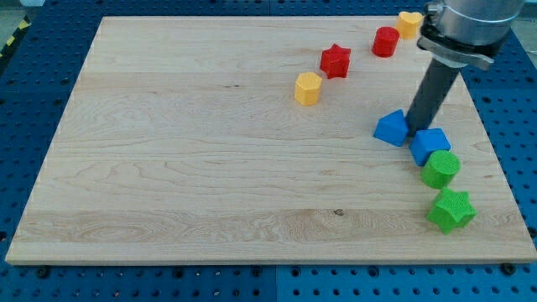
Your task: Move the blue traingle towards yellow hexagon
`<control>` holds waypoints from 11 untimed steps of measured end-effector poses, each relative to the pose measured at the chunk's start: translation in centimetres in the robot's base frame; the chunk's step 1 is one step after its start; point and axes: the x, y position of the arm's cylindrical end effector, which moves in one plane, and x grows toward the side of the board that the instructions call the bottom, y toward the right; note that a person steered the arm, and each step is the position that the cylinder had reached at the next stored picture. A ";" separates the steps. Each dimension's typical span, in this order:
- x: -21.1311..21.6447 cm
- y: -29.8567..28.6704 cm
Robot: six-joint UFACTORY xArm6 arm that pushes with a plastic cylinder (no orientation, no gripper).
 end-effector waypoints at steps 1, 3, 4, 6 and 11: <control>0.8 -2.6; 3.0 -8.1; 2.9 -8.5; 2.9 -8.9; 0.9 -8.6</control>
